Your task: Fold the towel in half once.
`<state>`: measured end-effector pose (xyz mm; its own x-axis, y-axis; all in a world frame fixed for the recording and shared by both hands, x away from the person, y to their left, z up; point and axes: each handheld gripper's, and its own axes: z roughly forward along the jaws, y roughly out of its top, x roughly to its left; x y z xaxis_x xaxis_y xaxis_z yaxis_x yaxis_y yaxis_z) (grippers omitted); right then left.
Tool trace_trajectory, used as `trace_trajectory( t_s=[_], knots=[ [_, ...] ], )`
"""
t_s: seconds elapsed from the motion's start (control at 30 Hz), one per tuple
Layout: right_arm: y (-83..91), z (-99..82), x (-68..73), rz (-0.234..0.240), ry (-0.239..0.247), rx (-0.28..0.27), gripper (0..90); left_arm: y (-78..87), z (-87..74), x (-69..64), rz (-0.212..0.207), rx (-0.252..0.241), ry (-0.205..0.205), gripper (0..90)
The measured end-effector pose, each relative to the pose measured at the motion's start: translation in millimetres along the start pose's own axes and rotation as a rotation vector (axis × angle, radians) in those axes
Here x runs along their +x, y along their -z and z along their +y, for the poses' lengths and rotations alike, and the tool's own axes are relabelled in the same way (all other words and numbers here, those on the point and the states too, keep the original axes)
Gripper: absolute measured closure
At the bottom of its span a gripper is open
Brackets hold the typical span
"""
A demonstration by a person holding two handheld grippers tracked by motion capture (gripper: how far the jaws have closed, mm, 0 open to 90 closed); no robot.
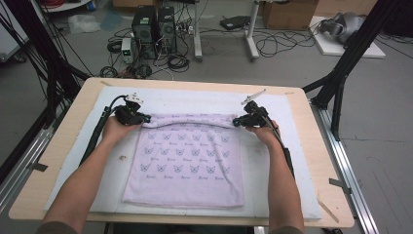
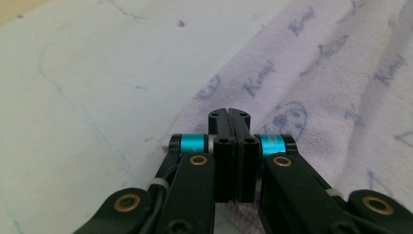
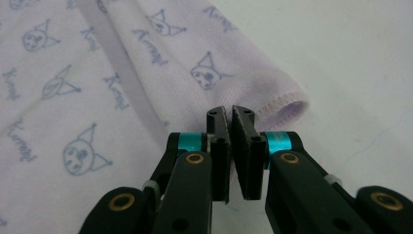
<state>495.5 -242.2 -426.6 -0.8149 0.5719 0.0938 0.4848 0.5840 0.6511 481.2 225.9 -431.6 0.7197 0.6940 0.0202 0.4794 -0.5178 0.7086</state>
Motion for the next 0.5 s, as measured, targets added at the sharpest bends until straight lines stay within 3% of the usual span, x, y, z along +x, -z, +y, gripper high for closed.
trace_trajectory(
  t_s=[0.17, 0.23, 0.27, 0.3, 0.33, 0.37, 0.4, 0.43, 0.47, 0.5],
  knots=[
    [16.5, 6.9, -2.6, -0.016, -0.005, -0.064, 86.7, 9.1, 4.5, 3.8, 0.06, -0.09, 0.022, 88.7],
    [18.2, 9.9, -3.4, -0.022, 0.009, -0.062, 86.7, 10.6, 8.5, 5.2, 0.088, -0.121, 0.032, 88.8],
    [19.6, 13.1, -4.2, -0.033, 0.013, -0.07, 86.7, 11.8, 12.9, 6.4, 0.136, -0.15, 0.047, 88.8],
    [23.7, 18.7, -4.4, -0.076, 0.014, -0.098, 86.4, 13.6, 15.4, 7.5, 0.182, -0.19, 0.065, 88.7],
    [26.9, 21.5, -4.7, -0.117, 0.006, -0.137, 85.8, 16.8, 17.6, 9.2, 0.236, -0.256, 0.103, 87.9],
    [30.8, 23.4, -6.4, -0.128, -0.027, -0.204, 83.8, 18.2, 19.0, 10.8, 0.279, -0.299, 0.142, 85.2],
    [31.6, 24.5, -8.2, -0.151, -0.046, -0.23, 75.3, 17.3, 18.7, 13.0, 0.291, -0.294, 0.155, 71.5],
    [29.4, 24.1, -8.6, -0.183, -0.055, -0.207, 72.0, 15.9, 17.1, 13.8, 0.28, -0.278, 0.147, 70.8],
    [27.1, 22.9, -9.7, -0.179, -0.061, -0.187, 70.2, 13.9, 14.4, 14.7, 0.269, -0.235, 0.134, 71.1],
    [24.4, 20.9, -10.8, -0.168, -0.067, -0.164, 67.9, 10.8, 10.0, 16.1, 0.23, -0.202, 0.132, 71.0]
  ],
)
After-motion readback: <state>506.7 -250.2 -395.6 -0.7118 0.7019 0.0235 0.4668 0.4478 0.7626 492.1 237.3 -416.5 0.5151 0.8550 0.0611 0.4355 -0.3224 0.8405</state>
